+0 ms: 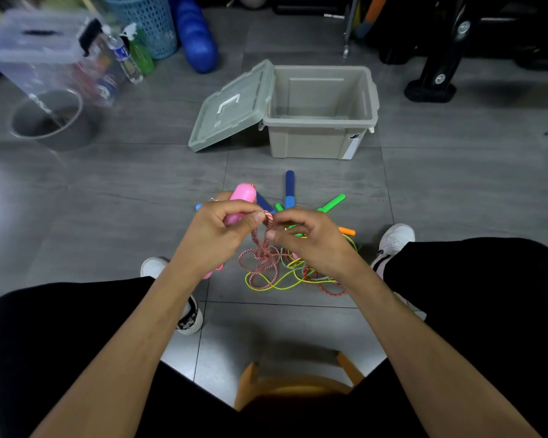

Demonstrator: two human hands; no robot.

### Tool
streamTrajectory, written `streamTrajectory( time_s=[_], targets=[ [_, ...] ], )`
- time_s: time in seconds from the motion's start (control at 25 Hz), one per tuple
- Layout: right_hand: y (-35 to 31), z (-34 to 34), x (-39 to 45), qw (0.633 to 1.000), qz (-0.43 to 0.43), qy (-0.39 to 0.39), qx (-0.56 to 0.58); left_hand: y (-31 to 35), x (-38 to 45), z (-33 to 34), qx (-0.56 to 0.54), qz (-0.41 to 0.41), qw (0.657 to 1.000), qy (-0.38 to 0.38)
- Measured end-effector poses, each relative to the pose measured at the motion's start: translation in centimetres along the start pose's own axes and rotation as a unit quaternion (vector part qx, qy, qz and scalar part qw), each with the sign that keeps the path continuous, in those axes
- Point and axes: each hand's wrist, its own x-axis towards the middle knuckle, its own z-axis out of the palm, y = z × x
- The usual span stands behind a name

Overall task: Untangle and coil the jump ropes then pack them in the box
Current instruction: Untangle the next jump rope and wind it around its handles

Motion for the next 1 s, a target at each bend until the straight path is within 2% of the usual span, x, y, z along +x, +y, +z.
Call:
streamTrajectory(
  time_s=[0.08, 0.2, 0.28, 0.44, 0.48, 0.56, 0.68, 0.76, 0.84, 0.92, 1.0],
  targets=[
    [-0.3, -0.1, -0.1, 1.000, 0.009, -0.003, -0.002, 0.1, 0.0, 0.0, 0.009, -0.014, 1.000, 0.004],
    [-0.6, -1.3, -0.2, 0.998, 0.060, -0.017, -0.016, 0.0, 0.5, -0.4, 0.090, -0.013, 0.992, 0.085],
    [-0.4, -2.4, -0.3, 0.996, 0.060, -0.027, -0.059, -0.6, 0.8, -1.0, 0.130, -0.050, 0.982, 0.125],
    [-0.2, -3.3, -0.2, 0.991, 0.031, -0.006, -0.127, -2.2, 1.1, -0.9, 0.256, -0.122, 0.958, 0.047],
    [-0.2, -3.2, -0.1, 0.989, 0.016, -0.013, -0.147, -2.4, 1.0, -0.5, 0.278, -0.110, 0.954, 0.021],
    [-0.2, -2.6, -0.1, 0.986, -0.010, -0.027, -0.167, -2.4, 1.0, 0.4, 0.270, -0.032, 0.962, -0.025],
    [0.0, -1.8, -0.1, 0.987, -0.017, -0.027, -0.158, -1.4, 0.7, 1.4, 0.255, 0.071, 0.964, -0.030],
    [0.1, -2.0, -0.2, 0.988, 0.006, -0.027, -0.149, -1.9, 0.7, 1.4, 0.265, 0.084, 0.960, -0.024],
    [0.4, -2.8, -0.4, 0.984, 0.045, -0.041, -0.169, -2.1, 1.1, 0.9, 0.269, 0.048, 0.962, 0.007],
    [0.9, -3.6, -0.7, 0.974, 0.079, -0.046, -0.208, -2.4, 1.6, 0.0, 0.220, -0.019, 0.972, 0.076],
    [0.9, -4.2, -0.8, 0.970, 0.095, -0.037, -0.223, -3.6, 1.9, -0.7, 0.232, -0.108, 0.960, 0.114]
  ],
)
